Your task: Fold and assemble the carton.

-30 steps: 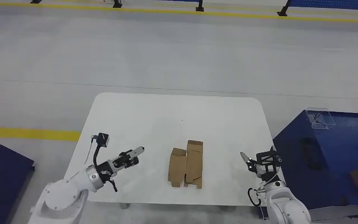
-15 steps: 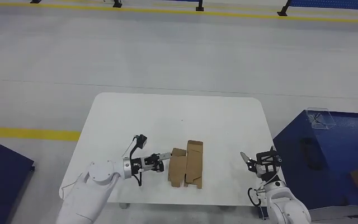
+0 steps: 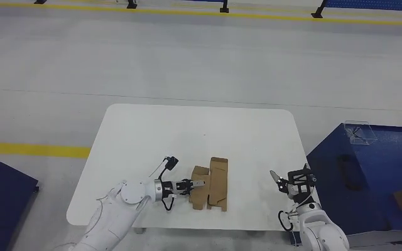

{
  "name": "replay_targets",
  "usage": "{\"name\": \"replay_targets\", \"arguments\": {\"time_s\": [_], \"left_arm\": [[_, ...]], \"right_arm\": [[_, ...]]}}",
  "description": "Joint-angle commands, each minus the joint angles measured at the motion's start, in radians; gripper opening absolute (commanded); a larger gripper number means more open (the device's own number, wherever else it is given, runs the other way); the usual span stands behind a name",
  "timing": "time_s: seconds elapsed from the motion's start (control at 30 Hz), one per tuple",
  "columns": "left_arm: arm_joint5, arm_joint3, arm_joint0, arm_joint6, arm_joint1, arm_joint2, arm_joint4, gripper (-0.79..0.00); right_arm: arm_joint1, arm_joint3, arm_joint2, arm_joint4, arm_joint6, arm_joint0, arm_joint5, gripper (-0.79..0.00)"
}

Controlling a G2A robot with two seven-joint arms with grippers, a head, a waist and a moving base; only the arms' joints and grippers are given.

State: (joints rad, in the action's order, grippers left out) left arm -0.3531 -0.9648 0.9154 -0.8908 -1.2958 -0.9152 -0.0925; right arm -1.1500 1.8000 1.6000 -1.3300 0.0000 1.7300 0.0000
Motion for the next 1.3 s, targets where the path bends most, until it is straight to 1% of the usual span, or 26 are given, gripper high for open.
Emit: {"name": "replay_targets", "arguments": {"time_s": [0.0, 0.03, 0.23, 0.3, 0.37, 0.43, 0.5, 0.57, 0.67, 0.77, 0.87, 0.9, 1.27], "left_arm": [[-0.012, 0.02, -0.008, 0.02, -0.006, 0.014, 0.01, -0.733], [-0.016, 0.029, -0.012, 0.023, -0.009, 0.018, 0.007, -0.785], [-0.035, 0.084, -0.034, 0.037, -0.024, 0.032, -0.027, -0.785], [-0.054, 0.081, -0.034, 0.022, -0.025, 0.025, -0.059, -0.785], [-0.067, 0.058, -0.027, -0.013, -0.021, 0.002, -0.116, -0.785], [-0.083, 0.007, -0.011, -0.048, -0.01, -0.035, -0.162, -0.785], [-0.101, -0.071, 0.023, -0.057, 0.006, -0.081, -0.185, -0.785], [-0.099, -0.178, 0.074, -0.066, 0.025, -0.132, -0.203, -0.785], [-0.065, -0.362, 0.166, -0.079, 0.053, -0.219, -0.231, -0.785], [-0.05, -0.532, 0.257, -0.061, 0.074, -0.284, -0.197, -0.785], [-0.021, -0.639, 0.324, -0.058, 0.087, -0.325, -0.175, -0.785], [-0.017, -0.656, 0.337, -0.043, 0.089, -0.333, -0.163, -0.785], [-0.017, -0.656, 0.337, -0.043, 0.089, -0.333, -0.163, -0.785]], "right_arm": [[0.0, 0.0, 0.0, 0.0, 0.0, 0.0, 0.0, 0.0], [0.0, 0.0, 0.0, 0.0, 0.0, 0.0, 0.0, 0.0], [0.0, 0.0, 0.0, 0.0, 0.0, 0.0, 0.0, 0.0], [0.0, 0.0, 0.0, 0.0, 0.0, 0.0, 0.0, 0.0], [0.0, 0.0, 0.0, 0.0, 0.0, 0.0, 0.0, 0.0], [0.0, 0.0, 0.0, 0.0, 0.0, 0.0, 0.0, 0.0], [0.0, 0.0, 0.0, 0.0, 0.0, 0.0, 0.0, 0.0], [0.0, 0.0, 0.0, 0.0, 0.0, 0.0, 0.0, 0.0], [0.0, 0.0, 0.0, 0.0, 0.0, 0.0, 0.0, 0.0], [0.0, 0.0, 0.0, 0.0, 0.0, 0.0, 0.0, 0.0], [0.0, 0.0, 0.0, 0.0, 0.0, 0.0, 0.0, 0.0], [0.0, 0.0, 0.0, 0.0, 0.0, 0.0, 0.0, 0.0], [0.0, 0.0, 0.0, 0.0, 0.0, 0.0, 0.0, 0.0]]}}
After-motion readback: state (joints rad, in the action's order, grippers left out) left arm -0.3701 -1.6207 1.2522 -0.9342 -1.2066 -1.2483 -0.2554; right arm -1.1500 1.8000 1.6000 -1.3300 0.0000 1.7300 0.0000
